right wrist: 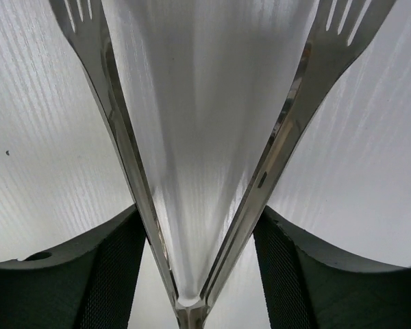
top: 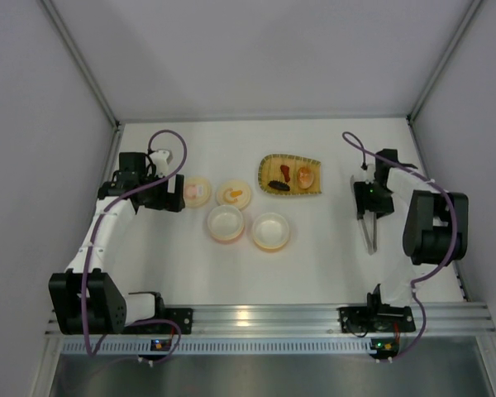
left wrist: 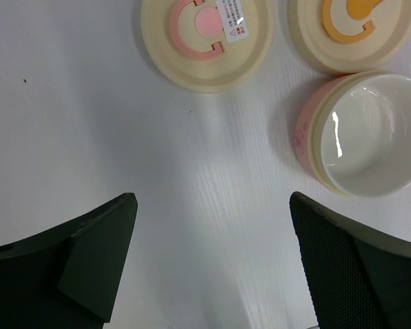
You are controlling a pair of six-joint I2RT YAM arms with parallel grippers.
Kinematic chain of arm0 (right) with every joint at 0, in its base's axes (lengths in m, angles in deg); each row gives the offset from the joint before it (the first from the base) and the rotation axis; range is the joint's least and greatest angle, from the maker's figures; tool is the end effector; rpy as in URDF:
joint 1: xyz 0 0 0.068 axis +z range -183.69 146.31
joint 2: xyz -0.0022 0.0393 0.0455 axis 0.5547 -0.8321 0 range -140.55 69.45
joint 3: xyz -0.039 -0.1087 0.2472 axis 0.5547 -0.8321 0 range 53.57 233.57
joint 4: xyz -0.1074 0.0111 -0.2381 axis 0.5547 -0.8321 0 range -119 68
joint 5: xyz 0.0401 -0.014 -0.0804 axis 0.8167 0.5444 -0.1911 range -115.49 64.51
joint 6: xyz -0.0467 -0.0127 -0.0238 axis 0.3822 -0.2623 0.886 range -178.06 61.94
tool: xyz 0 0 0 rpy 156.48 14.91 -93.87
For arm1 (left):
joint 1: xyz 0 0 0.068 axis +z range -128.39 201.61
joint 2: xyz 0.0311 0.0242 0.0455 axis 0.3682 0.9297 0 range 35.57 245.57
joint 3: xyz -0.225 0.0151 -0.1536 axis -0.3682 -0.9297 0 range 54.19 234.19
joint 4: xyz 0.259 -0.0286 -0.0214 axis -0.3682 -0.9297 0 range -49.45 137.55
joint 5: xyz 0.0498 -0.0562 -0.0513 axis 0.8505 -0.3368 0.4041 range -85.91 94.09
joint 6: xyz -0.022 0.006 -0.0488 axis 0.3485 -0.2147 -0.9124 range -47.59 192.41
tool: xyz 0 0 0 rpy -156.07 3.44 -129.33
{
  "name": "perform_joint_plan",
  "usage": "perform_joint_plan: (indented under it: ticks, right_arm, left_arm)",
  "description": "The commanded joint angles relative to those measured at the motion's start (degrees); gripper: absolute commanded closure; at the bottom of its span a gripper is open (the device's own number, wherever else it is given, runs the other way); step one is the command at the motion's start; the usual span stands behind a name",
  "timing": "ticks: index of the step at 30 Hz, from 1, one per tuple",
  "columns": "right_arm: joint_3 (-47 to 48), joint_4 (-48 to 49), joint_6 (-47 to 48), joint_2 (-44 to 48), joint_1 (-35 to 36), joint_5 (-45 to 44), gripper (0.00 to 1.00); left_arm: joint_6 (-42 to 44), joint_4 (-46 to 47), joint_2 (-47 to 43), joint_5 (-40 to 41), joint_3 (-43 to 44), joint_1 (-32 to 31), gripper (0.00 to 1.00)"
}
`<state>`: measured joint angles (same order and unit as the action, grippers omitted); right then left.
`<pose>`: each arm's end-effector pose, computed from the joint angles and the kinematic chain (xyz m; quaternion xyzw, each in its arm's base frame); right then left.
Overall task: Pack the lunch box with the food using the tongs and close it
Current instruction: Pick up the clamp at the center of the board.
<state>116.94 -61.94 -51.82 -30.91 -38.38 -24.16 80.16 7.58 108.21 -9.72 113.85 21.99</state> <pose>0.3229 -0.0256 0.1670 -0.0147 0.9933 0.0006 0.1144 0.2590 -0.0067 0.2823 0.0986 0.9369 -0.0913 0.3228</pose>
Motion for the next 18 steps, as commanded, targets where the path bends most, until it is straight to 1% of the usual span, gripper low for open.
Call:
perform_joint_plan:
  ticks: [1,7,18]
  right_arm:
    - [1.5,-0.8,2.5,5.5,-2.3,2.5,0.40]
    - [4.6,-5.6,6.0,10.4,-3.0,3.6,0.41]
    - [12.3,-14.7,12.3,12.9,-3.0,7.8,0.41]
  left_arm:
    - [1.0,1.2,-1.4,0.5,0.1,0.0,0.02]
    - [1.1,0.9,-1.7,0.4,0.3,0.0,0.02]
    - [1.1,0.9,-1.7,0.3,0.6,0.0,0.02]
